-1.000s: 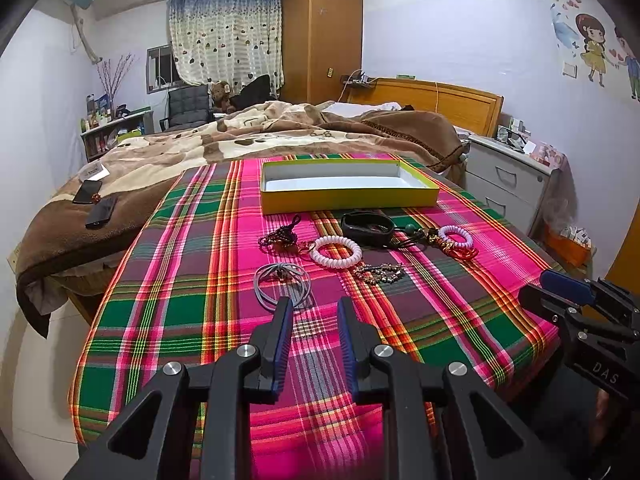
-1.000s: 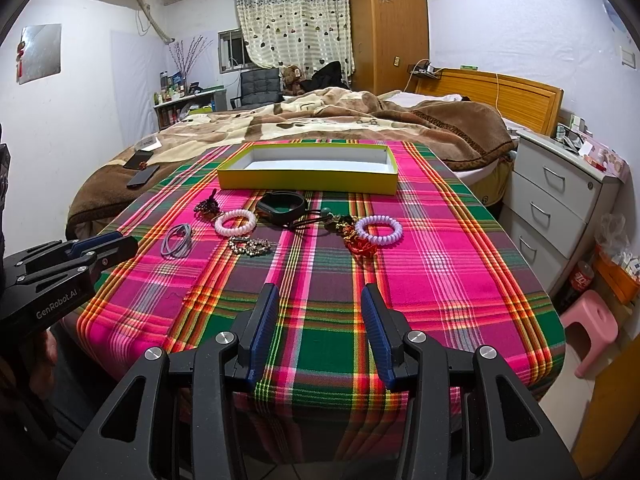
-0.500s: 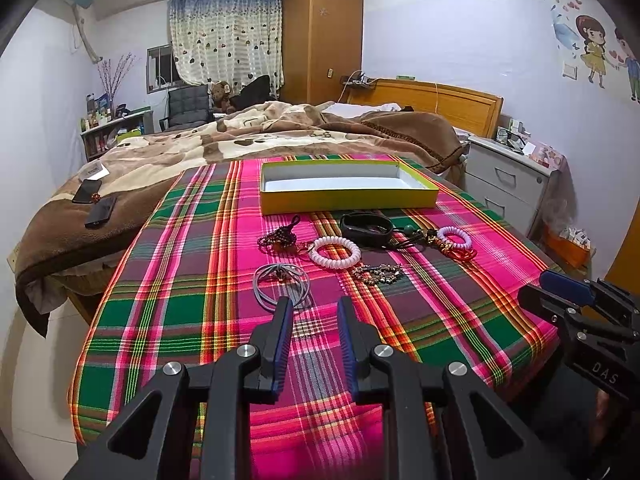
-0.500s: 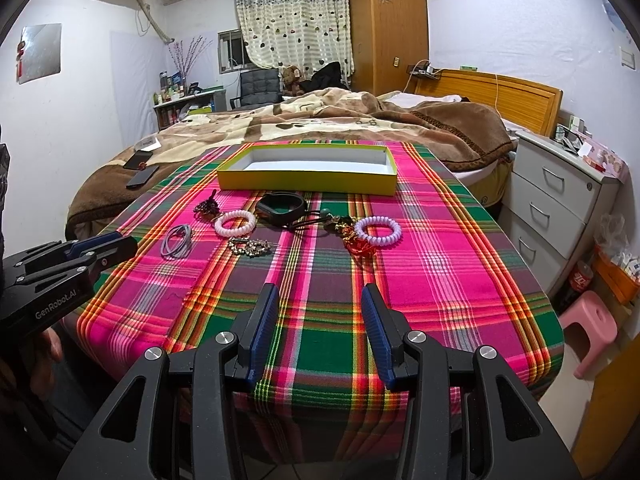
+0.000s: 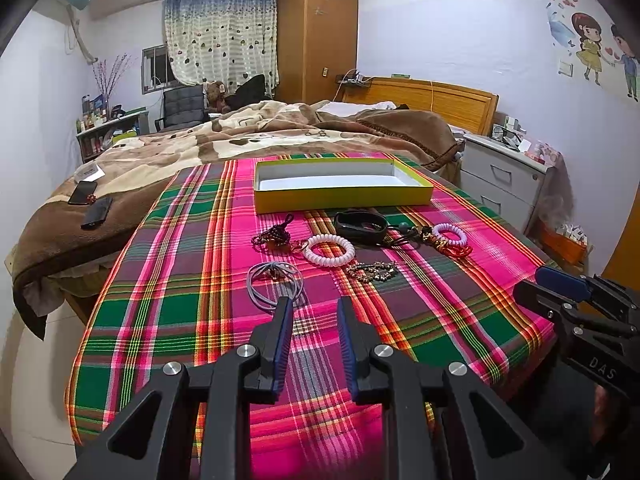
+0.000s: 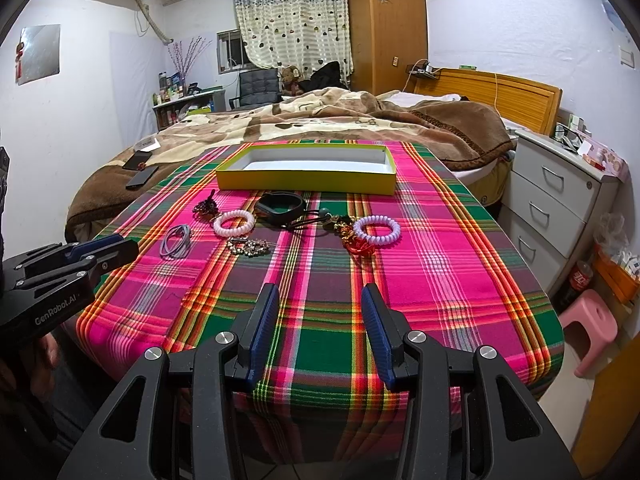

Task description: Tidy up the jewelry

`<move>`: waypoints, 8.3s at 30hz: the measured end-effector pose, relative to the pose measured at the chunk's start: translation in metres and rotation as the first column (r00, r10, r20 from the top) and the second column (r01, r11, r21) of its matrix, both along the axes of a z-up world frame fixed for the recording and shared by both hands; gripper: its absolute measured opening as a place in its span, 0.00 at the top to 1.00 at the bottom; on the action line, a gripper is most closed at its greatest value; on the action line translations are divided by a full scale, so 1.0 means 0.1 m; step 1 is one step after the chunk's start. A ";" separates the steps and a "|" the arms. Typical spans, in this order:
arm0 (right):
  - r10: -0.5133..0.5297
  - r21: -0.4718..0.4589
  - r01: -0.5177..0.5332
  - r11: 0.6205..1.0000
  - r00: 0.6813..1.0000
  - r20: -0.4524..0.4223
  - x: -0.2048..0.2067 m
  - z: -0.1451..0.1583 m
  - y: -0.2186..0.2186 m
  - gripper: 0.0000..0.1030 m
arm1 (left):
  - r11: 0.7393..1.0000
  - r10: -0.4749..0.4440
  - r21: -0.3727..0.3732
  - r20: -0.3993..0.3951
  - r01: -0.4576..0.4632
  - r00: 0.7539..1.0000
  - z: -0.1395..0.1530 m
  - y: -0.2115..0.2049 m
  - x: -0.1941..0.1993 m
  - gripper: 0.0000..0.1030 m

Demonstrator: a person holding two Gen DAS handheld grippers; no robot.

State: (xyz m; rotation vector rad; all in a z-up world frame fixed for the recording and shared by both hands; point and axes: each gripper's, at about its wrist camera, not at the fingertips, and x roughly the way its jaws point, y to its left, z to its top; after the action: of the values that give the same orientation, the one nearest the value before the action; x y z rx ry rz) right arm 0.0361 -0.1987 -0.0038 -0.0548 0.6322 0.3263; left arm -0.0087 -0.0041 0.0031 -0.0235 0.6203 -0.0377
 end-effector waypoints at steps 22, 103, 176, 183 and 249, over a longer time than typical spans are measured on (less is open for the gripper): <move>-0.016 0.002 0.016 1.000 1.000 -0.027 0.24 -0.08 -0.03 0.58 | 0.999 0.051 0.010 -0.070 -0.051 0.996 -0.16 0.23 0.34 0.79; 0.029 0.035 -0.022 0.999 0.975 -0.219 2.83 0.21 0.33 0.91 | 0.993 -0.122 -0.026 -0.120 0.119 0.985 0.35 0.30 2.69 0.98; 0.061 0.076 -0.056 0.996 0.995 -0.073 0.85 0.05 0.01 0.70 | 0.994 -0.088 -0.057 0.001 0.088 0.996 0.10 0.32 0.82 0.95; 0.058 0.071 -0.052 0.996 0.995 -0.078 0.81 0.01 0.01 0.67 | 0.994 -0.099 -0.049 -0.009 0.098 0.995 0.06 0.28 0.80 0.92; 0.000 0.064 0.011 0.998 0.984 -0.179 1.46 -0.05 -0.12 0.87 | 0.986 -0.112 -0.134 -0.117 0.096 0.987 0.03 0.42 1.63 0.79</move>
State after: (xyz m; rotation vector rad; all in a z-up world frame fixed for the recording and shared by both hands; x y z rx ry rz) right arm 0.1824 -0.2105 -0.0089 0.0392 0.7992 0.3488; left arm 0.1544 0.0375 0.0059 -0.1189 0.7424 -0.1782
